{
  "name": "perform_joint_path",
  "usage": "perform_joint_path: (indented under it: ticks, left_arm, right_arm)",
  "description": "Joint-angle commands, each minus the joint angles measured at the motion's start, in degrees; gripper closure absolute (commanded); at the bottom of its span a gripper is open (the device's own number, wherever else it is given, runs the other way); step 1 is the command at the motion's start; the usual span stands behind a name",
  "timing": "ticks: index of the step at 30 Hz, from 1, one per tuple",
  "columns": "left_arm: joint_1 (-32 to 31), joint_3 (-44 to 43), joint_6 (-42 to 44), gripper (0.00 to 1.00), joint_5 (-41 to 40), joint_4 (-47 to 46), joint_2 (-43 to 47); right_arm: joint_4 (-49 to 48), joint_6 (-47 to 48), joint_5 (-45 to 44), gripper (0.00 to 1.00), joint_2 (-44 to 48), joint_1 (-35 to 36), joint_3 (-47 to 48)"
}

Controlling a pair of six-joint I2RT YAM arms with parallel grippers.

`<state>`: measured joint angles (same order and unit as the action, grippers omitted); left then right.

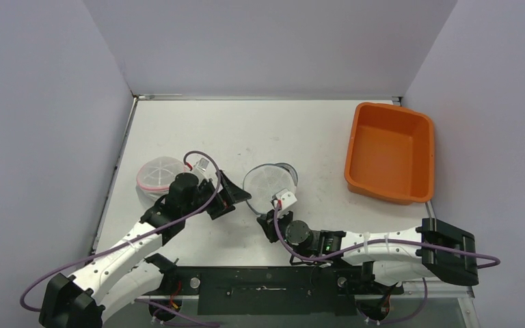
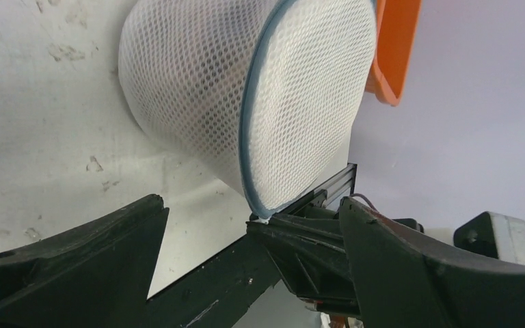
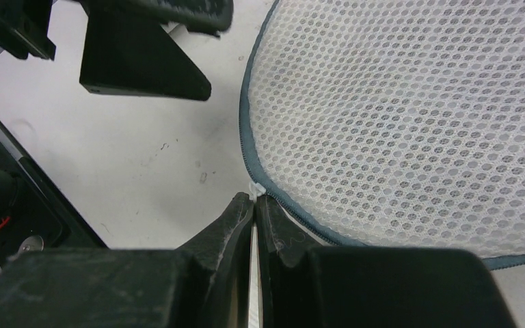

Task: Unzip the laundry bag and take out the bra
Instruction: Unzip the laundry bag at the center of the board.

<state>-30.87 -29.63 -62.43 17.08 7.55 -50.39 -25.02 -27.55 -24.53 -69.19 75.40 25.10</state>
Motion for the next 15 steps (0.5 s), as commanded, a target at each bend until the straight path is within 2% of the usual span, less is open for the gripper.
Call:
perform_joint_path:
  ticks: [1, 4, 8, 15]
  left_arm:
    - [-4.0, -0.5, -3.3, 0.04, -3.2, -4.9, -1.0]
    - [-6.2, -1.3, -4.4, 0.01, -2.8, -9.7, -6.0]
    - [-8.4, -1.4, -6.3, 0.22, -3.3, -15.4, -10.7]
    - [-8.4, -1.1, -7.2, 0.63, -6.0, -17.0, -12.5]
  right_arm:
    - [-4.7, 1.1, 2.7, 0.95, -1.6, -0.4, 3.6]
    - [-4.2, 1.5, 3.1, 0.95, -1.6, -0.4, 4.4]
    - [-3.2, 1.5, 2.8, 0.95, -0.7, -0.3, 4.4]
    - [-0.6, 0.9, 1.1, 0.95, 2.6, -0.2, 2.8]
